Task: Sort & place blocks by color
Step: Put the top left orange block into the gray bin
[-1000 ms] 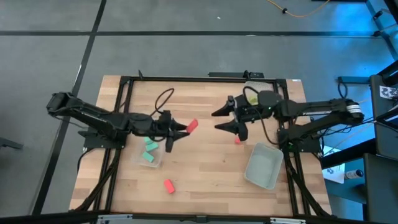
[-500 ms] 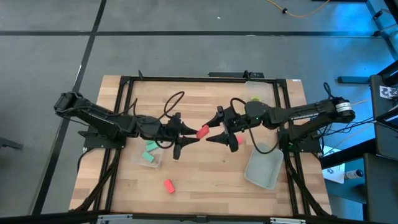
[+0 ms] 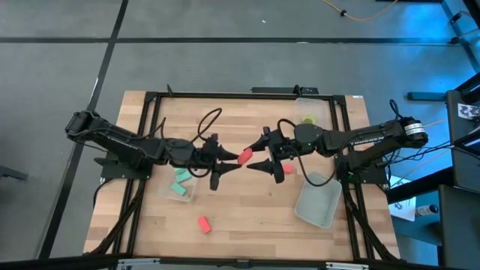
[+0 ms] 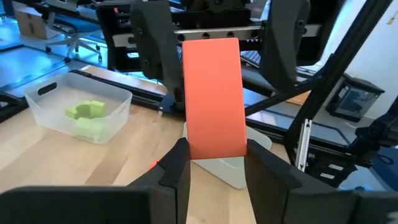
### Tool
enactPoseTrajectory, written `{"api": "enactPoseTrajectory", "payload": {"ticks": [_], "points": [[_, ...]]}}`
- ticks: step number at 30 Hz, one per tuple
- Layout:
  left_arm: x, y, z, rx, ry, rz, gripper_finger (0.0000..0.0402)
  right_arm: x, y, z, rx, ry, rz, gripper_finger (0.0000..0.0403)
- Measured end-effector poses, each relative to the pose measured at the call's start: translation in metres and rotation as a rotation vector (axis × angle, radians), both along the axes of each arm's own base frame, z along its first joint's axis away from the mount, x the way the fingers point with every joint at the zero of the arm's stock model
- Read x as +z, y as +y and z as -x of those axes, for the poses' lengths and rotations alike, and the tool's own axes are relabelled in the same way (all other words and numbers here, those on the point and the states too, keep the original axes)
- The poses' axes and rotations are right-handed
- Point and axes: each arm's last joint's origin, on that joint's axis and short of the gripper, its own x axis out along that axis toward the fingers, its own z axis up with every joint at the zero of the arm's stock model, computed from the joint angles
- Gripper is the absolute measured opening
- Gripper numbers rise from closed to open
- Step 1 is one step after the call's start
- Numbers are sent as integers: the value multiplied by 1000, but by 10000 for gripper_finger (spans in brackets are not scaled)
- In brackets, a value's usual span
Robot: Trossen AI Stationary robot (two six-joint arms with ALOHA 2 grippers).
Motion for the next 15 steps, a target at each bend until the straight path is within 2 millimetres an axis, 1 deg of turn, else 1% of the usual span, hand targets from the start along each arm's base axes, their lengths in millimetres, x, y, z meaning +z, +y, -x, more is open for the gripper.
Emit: {"api": "enactPoseTrajectory", "payload": {"ticks": [2, 4, 15], "points": [[0, 0, 0, 1, -5, 0, 110, 0, 0, 0, -1, 0, -2, 283], [1, -1, 0, -9, -6, 1, 110, -1, 0, 0, -1, 6, 1, 269], [0, -1, 0, -9, -5, -1, 110, -2, 0, 0, -7, 26, -19, 147]]}}
